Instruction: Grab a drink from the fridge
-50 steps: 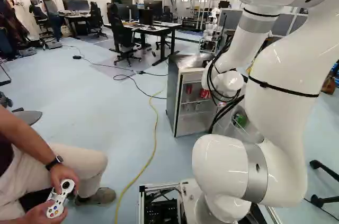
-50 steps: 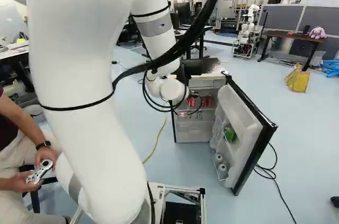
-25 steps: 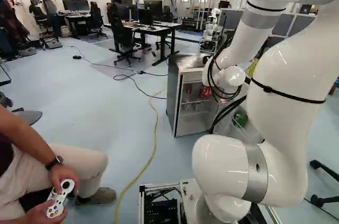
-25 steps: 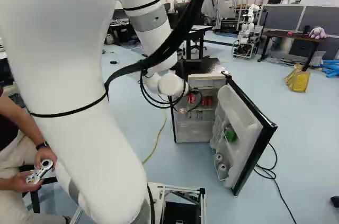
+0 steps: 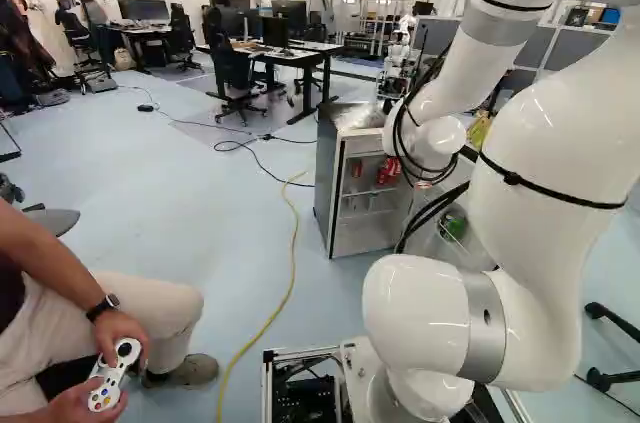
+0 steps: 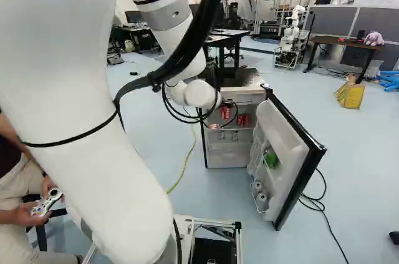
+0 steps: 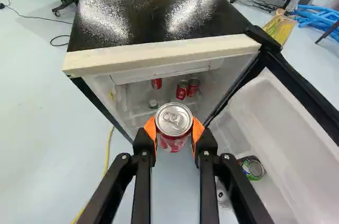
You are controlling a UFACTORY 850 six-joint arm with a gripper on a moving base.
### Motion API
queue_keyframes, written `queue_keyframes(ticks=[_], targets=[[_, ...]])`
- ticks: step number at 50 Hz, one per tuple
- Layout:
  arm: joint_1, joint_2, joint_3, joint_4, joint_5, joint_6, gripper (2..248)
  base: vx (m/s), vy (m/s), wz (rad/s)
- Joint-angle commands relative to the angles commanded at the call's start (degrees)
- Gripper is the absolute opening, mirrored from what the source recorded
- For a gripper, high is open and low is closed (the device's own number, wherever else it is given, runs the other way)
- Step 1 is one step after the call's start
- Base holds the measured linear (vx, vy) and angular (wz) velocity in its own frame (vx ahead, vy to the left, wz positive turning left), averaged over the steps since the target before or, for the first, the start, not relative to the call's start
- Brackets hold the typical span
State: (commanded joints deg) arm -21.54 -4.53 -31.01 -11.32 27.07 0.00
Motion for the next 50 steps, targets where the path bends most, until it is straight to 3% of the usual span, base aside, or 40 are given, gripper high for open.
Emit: queue_keyframes(ticks=[50], targets=[[1.03, 4.79, -2.58, 0.0, -5.64, 0.0, 87, 0.0, 0.0, 0.0]])
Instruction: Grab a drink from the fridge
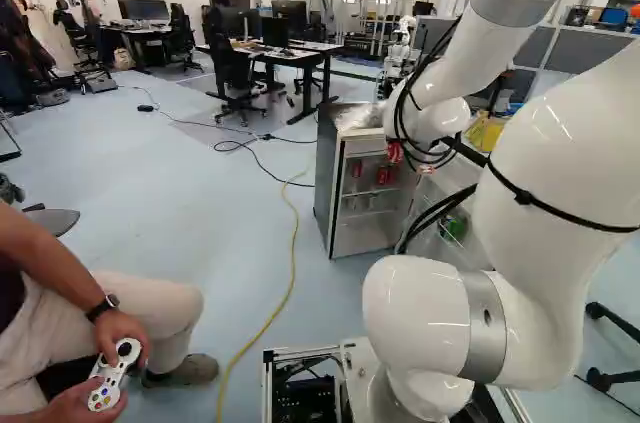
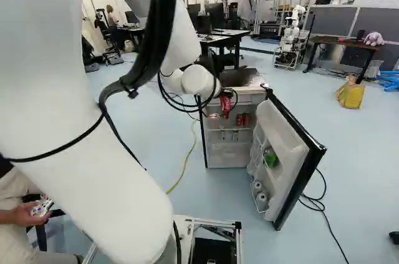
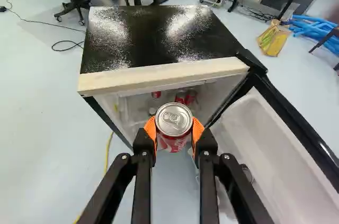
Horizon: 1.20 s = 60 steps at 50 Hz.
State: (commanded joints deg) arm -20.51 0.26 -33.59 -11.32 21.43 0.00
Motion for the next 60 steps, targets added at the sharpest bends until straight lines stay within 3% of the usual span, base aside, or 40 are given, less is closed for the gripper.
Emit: queue_keyframes(ticks=[31, 60], targets=[[0.81, 1.29, -3.06, 0.0, -2.49, 0.0, 87, 0.0, 0.0, 0.0], [1.53, -1.67, -6.4, 0.0, -2.74, 0.0, 87, 0.0, 0.0, 0.0]])
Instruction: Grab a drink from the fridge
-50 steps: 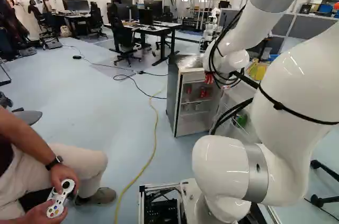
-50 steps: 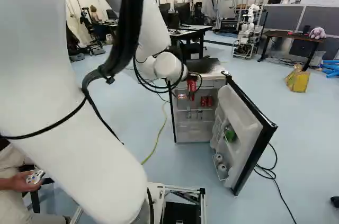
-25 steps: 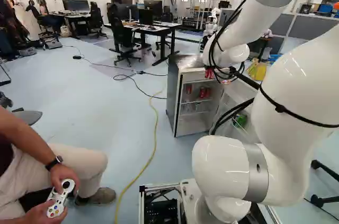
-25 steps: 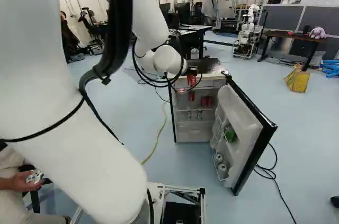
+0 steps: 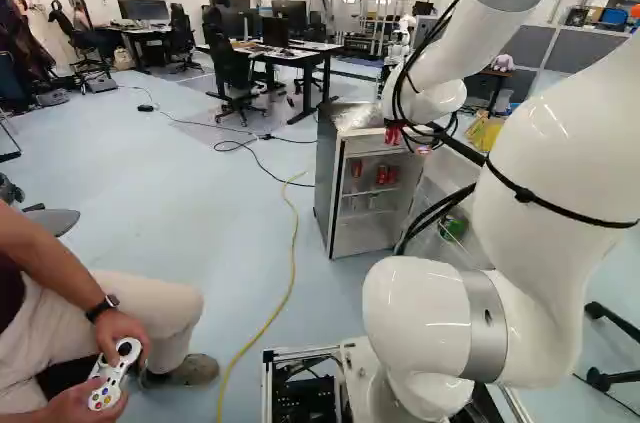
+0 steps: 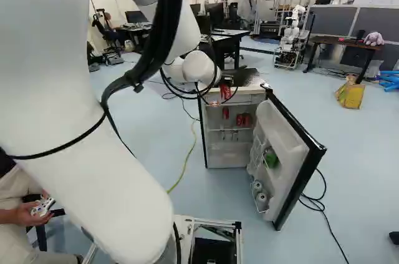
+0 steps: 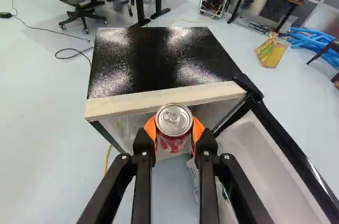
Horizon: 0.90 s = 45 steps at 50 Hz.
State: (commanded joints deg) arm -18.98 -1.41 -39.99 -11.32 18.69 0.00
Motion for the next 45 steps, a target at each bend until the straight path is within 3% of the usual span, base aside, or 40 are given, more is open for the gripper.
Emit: queue_keyframes(ticks=[45], targets=[[1.03, -3.68, -5.22, 0.0, 0.0, 0.0, 87, 0.0, 0.0, 0.0]])
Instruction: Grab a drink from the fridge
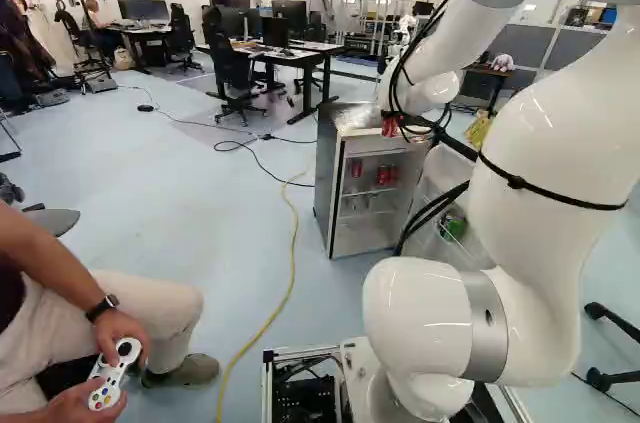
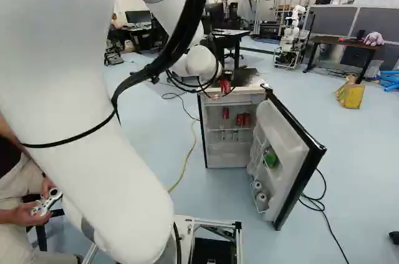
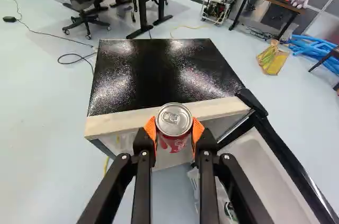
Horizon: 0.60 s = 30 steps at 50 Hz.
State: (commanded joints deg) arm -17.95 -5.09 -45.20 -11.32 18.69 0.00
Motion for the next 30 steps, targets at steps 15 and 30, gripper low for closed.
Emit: queue_keyframes(ticks=[15, 30], targets=[[0.32, -1.64, -1.76, 0.0, 0.0, 0.0, 87, 0.0, 0.0, 0.0], [0.63, -3.27, -3.53, 0.0, 0.0, 0.0, 87, 0.0, 0.0, 0.0]])
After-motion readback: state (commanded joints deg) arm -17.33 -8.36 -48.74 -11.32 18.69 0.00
